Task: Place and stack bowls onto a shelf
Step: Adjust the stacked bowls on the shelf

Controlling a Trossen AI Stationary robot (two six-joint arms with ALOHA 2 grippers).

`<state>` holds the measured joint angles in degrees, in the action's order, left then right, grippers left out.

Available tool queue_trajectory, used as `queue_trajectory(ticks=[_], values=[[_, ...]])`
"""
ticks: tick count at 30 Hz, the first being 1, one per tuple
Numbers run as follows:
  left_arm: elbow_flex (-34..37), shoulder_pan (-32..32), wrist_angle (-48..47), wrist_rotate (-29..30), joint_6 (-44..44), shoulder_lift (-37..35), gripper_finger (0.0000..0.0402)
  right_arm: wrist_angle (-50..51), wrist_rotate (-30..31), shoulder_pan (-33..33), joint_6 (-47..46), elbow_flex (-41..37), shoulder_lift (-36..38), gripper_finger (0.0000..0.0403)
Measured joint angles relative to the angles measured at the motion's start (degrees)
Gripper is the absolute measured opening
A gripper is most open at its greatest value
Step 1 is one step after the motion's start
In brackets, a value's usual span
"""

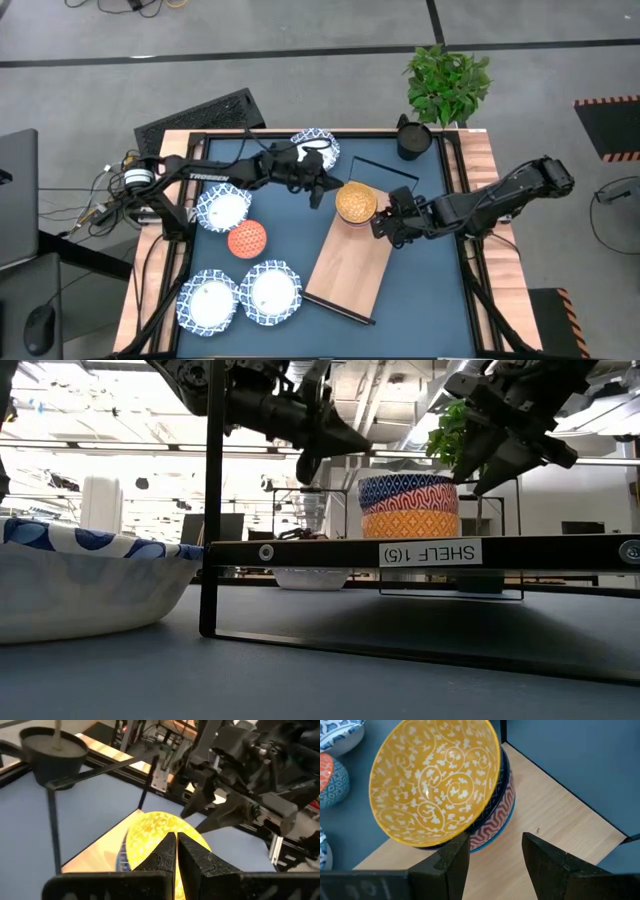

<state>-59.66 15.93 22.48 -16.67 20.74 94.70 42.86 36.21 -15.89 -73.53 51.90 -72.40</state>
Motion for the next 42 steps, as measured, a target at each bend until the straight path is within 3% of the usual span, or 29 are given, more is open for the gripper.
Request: queue_trajectory(ticks=[9, 16, 19, 34, 42], values=[[2.07, 0.52, 1.70, -4.21, 0.69, 0.11, 0.0000, -0.17, -0.09, 1.09, -0.16, 0.00, 0.00, 0.0207], [4.70, 1.43, 8.63, -7.12, 6.17, 4.83, 0.0000, -0.12, -0.22, 1.05, -1.50, 0.00, 0.00, 0.0207], [4.61, 1.53, 11.98, -7.41, 7.51, 5.85, 0.0000, -0.10, -0.33, 1.04, -1.50, 0.00, 0.00, 0.0207], [4.59, 1.46, 10.66, -6.61, 7.71, 5.92, 0.0000, -0.13, -2.51, 1.09, -2.46, -0.04, -5.03, 0.0207], [4.59, 1.75, 11.67, -6.53, 8.59, 5.81, 0.0000, 0.01, -2.47, 0.68, -2.98, 0.94, -3.37, 0.0207]])
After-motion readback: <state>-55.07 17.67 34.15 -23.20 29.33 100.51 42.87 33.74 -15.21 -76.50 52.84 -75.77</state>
